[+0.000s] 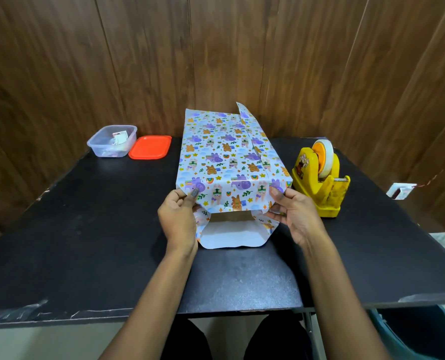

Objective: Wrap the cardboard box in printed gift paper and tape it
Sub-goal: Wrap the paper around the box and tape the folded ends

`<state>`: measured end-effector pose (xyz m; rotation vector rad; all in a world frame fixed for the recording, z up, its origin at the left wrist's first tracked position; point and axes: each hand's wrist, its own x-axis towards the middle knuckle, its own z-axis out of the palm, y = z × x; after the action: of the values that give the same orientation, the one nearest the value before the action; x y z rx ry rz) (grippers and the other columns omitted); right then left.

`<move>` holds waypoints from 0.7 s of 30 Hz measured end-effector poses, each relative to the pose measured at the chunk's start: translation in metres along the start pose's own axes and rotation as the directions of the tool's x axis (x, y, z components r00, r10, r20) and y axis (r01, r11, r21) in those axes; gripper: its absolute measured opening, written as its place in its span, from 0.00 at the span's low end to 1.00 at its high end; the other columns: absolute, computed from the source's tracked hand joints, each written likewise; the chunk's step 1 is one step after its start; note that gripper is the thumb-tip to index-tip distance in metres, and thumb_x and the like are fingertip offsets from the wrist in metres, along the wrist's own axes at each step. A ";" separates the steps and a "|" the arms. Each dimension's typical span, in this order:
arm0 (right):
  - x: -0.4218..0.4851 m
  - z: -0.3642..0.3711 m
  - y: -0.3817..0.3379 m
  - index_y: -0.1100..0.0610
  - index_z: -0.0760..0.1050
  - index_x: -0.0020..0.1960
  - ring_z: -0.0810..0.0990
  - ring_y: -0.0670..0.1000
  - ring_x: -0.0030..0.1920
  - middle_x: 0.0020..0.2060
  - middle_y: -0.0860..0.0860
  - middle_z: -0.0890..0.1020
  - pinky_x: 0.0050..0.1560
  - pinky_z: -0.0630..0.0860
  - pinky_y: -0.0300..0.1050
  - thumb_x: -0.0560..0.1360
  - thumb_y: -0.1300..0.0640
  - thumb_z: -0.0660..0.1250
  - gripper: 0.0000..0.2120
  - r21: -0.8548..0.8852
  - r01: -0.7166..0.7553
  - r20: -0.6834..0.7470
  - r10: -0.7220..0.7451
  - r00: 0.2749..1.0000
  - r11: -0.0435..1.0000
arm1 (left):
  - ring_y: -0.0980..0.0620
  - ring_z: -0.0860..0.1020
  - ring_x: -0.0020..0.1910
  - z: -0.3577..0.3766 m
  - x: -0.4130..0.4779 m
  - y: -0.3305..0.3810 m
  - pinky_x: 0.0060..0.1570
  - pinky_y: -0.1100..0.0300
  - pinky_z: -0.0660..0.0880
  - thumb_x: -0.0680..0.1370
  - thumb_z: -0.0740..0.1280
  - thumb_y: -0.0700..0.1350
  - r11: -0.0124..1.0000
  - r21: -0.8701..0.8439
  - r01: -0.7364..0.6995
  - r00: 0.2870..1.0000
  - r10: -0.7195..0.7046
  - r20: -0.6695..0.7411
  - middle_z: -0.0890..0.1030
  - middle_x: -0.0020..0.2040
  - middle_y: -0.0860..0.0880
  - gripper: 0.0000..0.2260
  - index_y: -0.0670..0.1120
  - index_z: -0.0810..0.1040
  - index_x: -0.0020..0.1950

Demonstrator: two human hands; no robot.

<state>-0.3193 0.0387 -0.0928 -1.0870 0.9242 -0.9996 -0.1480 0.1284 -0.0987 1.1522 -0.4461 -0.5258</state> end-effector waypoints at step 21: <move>-0.004 -0.007 0.005 0.60 0.75 0.37 0.82 0.45 0.29 0.28 0.47 0.83 0.31 0.77 0.36 0.76 0.63 0.66 0.08 -0.150 0.099 0.058 -0.091 0.994 0.984 | 0.57 0.79 0.31 -0.001 0.000 -0.010 0.32 0.64 0.76 0.75 0.67 0.34 0.996 0.073 0.058 0.995 -0.063 0.075 0.82 0.29 0.54 0.07 0.44 0.78 0.39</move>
<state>-0.3260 0.0411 -0.0985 -1.2899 0.9259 -0.9863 -0.1490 0.1257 -0.1081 1.2192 -0.5013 -0.6132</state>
